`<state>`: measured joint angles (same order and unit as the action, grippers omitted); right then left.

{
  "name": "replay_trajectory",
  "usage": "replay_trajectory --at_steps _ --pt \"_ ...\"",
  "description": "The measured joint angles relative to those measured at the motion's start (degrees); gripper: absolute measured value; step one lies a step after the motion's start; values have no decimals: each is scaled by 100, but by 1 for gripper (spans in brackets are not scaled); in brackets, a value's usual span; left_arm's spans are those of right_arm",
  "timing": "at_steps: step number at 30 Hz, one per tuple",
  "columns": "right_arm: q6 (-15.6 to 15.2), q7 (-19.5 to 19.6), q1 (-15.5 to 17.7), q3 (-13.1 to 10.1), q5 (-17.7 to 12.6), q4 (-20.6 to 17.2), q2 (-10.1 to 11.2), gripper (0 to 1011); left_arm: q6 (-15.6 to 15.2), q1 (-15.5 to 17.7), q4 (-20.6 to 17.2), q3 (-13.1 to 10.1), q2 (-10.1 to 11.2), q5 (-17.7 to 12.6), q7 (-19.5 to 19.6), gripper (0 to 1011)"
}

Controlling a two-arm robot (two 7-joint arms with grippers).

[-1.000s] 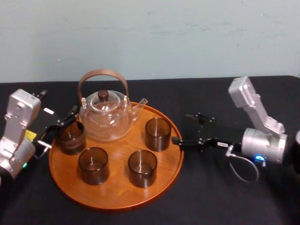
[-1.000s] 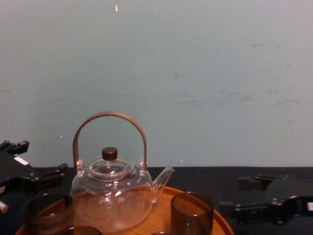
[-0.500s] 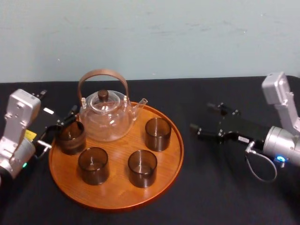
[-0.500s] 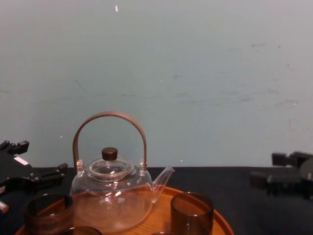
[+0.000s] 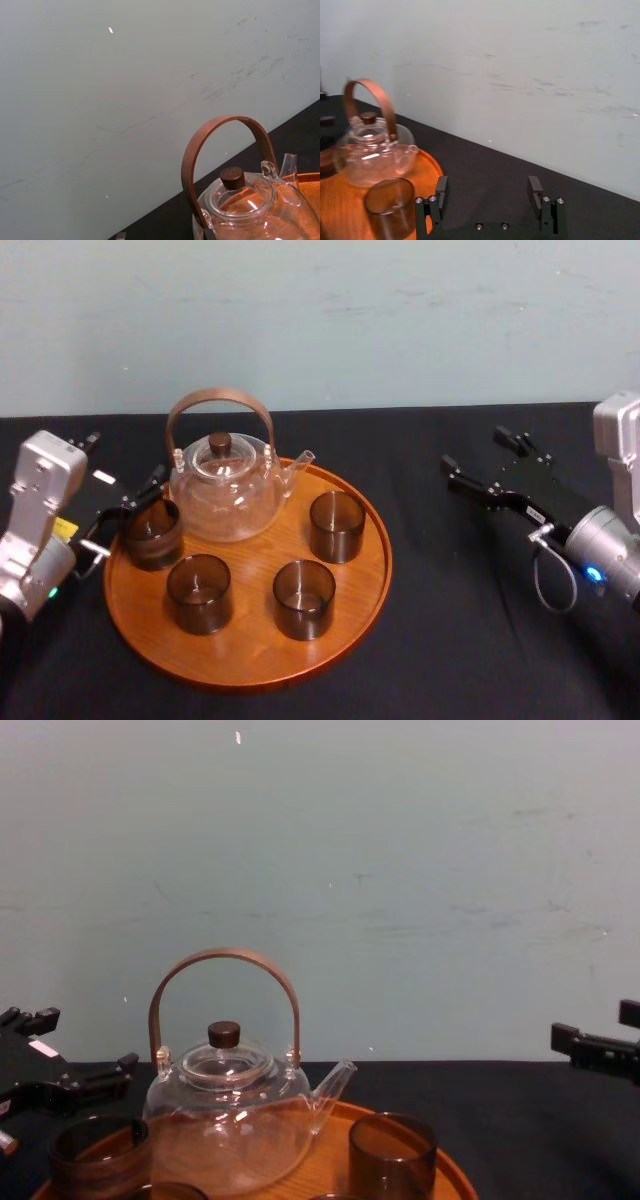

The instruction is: Pick up the glass from the table and place it on the tray.

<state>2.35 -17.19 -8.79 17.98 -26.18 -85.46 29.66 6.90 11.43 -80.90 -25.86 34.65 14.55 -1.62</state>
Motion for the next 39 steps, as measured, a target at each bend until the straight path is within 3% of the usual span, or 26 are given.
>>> replay_trajectory --at_steps 9,23,39 --pt "211 345 161 -125 260 254 -277 1002 0 0 1 0 0 0 0 1001" --pt "327 303 184 -267 418 573 -556 1002 0 0 0 0 0 0 0 1001" --pt "310 291 182 -274 439 580 -570 1002 0 0 0 0 0 0 0 1001"
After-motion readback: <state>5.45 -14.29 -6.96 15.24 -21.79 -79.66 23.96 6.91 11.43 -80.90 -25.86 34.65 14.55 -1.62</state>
